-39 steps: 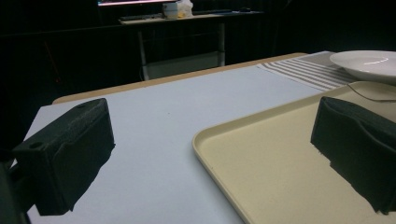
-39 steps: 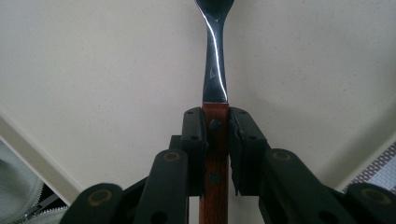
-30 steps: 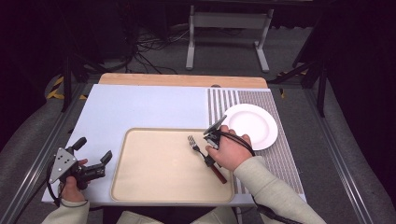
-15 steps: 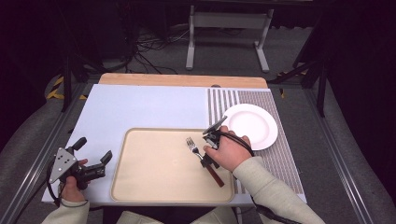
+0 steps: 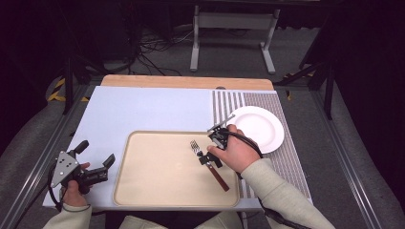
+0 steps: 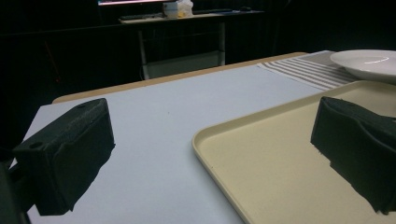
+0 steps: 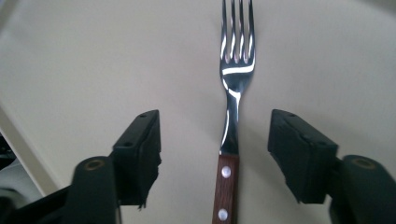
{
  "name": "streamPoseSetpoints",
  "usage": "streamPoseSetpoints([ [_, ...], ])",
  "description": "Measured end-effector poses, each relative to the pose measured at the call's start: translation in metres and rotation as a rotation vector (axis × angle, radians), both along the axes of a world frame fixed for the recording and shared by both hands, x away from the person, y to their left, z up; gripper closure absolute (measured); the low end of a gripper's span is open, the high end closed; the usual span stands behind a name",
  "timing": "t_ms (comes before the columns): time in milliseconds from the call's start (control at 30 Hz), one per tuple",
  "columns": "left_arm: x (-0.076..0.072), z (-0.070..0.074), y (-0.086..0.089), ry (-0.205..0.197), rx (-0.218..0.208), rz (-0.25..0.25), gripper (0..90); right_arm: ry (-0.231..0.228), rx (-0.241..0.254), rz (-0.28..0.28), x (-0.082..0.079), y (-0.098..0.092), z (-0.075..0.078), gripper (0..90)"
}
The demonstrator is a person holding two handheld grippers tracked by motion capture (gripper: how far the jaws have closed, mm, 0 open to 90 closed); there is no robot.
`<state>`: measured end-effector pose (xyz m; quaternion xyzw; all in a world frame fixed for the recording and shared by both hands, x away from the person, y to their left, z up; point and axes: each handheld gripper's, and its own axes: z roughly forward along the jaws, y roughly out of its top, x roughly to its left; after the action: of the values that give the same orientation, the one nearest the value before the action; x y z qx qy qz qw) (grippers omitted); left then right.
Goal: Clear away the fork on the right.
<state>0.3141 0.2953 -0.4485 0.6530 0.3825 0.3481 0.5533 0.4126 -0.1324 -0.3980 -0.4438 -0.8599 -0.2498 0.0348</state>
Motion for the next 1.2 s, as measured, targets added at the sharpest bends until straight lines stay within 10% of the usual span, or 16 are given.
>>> streamPoseSetpoints([
  [200,0.0,0.0,0.0,-0.002,-0.002,-0.001,0.0,-0.177,0.121,0.166,0.006,0.009,0.008,15.8],
  [533,0.0,0.0,0.001,-0.003,-0.001,0.001,0.0,-0.185,0.325,0.267,0.02,0.019,0.006,13.4],
  [767,0.0,0.0,0.001,-0.004,0.001,0.0,0.0,-0.275,0.207,0.411,0.022,0.032,0.003,29.8],
  [1000,0.0,0.0,0.001,-0.003,-0.001,-0.001,0.0,-0.331,0.222,0.429,0.029,0.039,-0.004,43.9],
  [1200,0.001,0.0,0.002,-0.003,-0.002,-0.002,0.0,-0.376,0.177,0.476,0.036,0.047,-0.014,75.8],
])
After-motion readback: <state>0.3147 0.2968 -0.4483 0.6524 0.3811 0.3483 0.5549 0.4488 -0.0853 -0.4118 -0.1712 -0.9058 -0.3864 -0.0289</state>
